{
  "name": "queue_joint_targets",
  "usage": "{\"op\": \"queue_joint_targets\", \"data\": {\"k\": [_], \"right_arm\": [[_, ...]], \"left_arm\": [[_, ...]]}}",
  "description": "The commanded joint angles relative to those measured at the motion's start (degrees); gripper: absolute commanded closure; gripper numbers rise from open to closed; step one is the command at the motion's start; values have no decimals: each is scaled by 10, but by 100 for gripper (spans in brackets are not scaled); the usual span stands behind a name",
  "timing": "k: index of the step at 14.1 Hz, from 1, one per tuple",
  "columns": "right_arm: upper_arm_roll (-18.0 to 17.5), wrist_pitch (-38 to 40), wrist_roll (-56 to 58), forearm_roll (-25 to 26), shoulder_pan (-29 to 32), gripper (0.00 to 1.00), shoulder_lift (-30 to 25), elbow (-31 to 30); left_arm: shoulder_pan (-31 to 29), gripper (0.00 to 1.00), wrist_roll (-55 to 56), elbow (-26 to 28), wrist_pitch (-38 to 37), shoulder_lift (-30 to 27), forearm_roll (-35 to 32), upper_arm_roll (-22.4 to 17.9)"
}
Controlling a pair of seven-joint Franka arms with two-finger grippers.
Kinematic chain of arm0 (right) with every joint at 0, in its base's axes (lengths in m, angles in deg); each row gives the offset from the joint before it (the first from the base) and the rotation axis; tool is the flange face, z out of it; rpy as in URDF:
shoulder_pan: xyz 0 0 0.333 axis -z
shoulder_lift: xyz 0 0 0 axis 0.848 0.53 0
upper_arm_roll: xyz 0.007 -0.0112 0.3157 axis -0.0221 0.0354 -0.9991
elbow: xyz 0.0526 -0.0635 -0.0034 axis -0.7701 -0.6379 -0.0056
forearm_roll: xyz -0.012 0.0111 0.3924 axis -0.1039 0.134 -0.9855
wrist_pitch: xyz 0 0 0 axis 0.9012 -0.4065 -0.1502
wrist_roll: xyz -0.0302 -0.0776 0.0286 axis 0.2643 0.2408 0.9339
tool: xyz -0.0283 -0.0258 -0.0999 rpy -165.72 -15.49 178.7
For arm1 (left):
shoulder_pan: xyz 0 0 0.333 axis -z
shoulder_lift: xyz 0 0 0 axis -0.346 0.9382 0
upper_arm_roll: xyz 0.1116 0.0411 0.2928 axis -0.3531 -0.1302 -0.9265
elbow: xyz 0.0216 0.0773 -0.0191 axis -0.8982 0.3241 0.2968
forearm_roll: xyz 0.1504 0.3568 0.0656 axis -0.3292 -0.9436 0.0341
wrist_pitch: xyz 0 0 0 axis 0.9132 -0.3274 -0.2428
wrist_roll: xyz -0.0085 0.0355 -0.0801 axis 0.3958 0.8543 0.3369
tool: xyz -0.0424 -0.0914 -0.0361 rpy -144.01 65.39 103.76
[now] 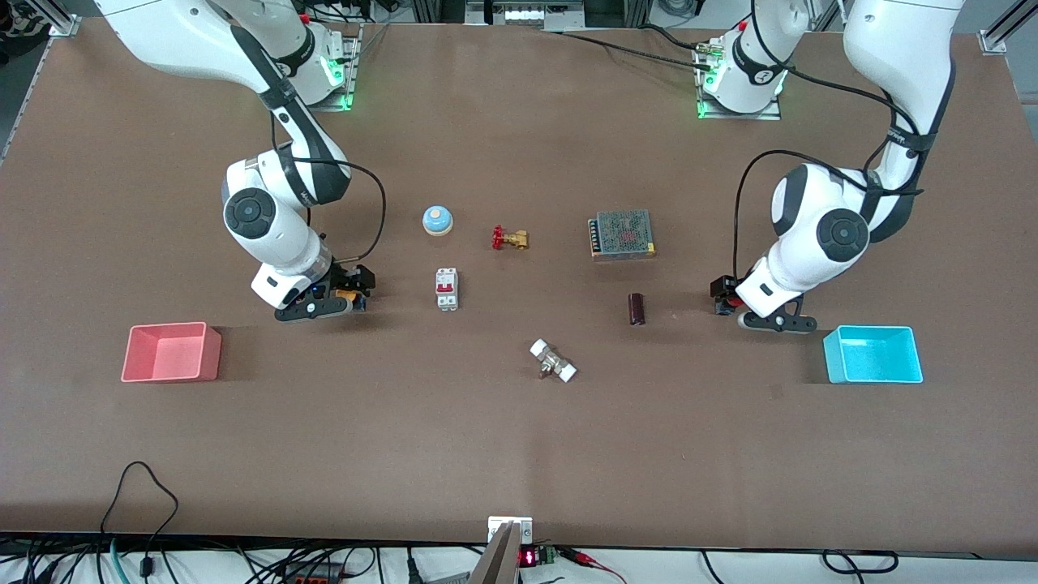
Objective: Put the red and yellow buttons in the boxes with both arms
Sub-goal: 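Close the right gripper on the yellow button while the left gripper grasps the red button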
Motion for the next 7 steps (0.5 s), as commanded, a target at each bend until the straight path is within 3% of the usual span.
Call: {"op": "queue_joint_targets", "data": {"k": [1, 3, 4, 5, 7], "right_arm": [[-3, -8, 1, 8, 0, 0, 6, 3], [-3, -9, 1, 9, 0, 10, 8, 3], [-3, -9, 1, 9, 0, 18, 9, 3], [-3, -11, 1, 9, 0, 28, 9, 3], [-3, -11, 2, 9, 0, 49, 9, 3]], "left_arm": [[7, 0, -7, 16, 52, 13, 2, -2], [7, 1, -8, 33, 96, 21, 2, -2], [7, 9, -8, 38, 107, 24, 2, -2], [7, 27, -9, 38, 108, 25, 2, -2], [6, 50, -11, 38, 108, 28, 2, -2]]}}
